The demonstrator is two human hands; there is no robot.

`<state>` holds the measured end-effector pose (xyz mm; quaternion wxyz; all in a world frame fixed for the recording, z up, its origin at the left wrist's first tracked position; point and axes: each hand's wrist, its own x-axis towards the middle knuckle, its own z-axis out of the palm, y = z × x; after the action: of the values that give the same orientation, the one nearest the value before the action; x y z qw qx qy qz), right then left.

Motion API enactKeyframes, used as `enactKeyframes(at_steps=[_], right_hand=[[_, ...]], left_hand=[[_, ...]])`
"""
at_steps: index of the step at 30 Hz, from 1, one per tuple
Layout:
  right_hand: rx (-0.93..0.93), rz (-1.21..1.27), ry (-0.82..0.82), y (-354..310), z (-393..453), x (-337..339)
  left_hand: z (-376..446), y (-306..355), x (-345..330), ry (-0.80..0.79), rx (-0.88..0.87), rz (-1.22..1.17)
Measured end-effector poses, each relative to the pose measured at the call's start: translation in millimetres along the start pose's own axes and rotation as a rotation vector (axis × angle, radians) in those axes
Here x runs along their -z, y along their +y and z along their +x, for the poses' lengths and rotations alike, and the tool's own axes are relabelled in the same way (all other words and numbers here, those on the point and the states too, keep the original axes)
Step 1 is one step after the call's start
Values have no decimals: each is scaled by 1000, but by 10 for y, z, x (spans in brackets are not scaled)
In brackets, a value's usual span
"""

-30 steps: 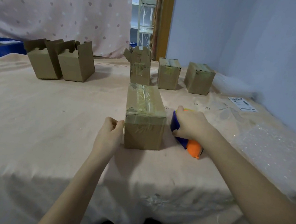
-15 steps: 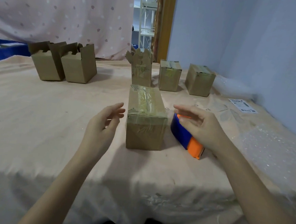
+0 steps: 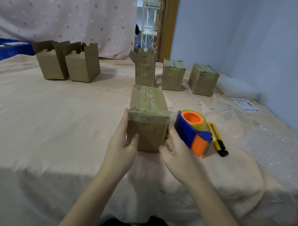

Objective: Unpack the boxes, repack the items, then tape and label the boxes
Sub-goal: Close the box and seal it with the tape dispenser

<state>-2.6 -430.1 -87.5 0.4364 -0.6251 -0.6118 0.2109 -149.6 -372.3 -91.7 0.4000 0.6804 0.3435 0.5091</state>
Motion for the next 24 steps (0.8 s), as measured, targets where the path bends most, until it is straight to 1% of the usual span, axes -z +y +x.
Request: enactKeyframes(at_steps=[3, 5, 7, 8, 10, 11, 12, 15, 17, 19, 21, 24], right_hand=[[32, 225, -18, -35, -103, -140], [56, 256, -41, -19, -139, -169], [86, 225, -33, 112, -69, -95], [84, 192, -10, 135, -41, -10], [120, 237, 79, 163, 30, 193], [186, 242, 119, 172, 76, 293], [254, 188, 141, 124, 108, 382], [429, 63, 70, 65, 256, 538], [457, 27, 3, 50, 346, 599], [470, 28, -71, 55, 410, 624], [473, 71, -120, 73, 452, 628], [417, 222, -146, 111, 469, 658]], left_hand=[[-93, -119, 27, 1, 16, 23], [-148, -99, 36, -13, 24, 1], [-143, -36, 103, -45, 26, -98], [-125, 7, 176, -56, 33, -156], [-45, 67, 378, -86, 33, -233], [7, 76, 480, -108, 5, -221], [62, 89, 569, -127, -47, -157], [235, 93, 713, -210, -238, 90], [327, 88, 719, -288, -343, 186], [383, 80, 703, -324, -396, 234], [402, 58, 697, -303, -403, 228], [394, 7, 701, -279, -397, 193]])
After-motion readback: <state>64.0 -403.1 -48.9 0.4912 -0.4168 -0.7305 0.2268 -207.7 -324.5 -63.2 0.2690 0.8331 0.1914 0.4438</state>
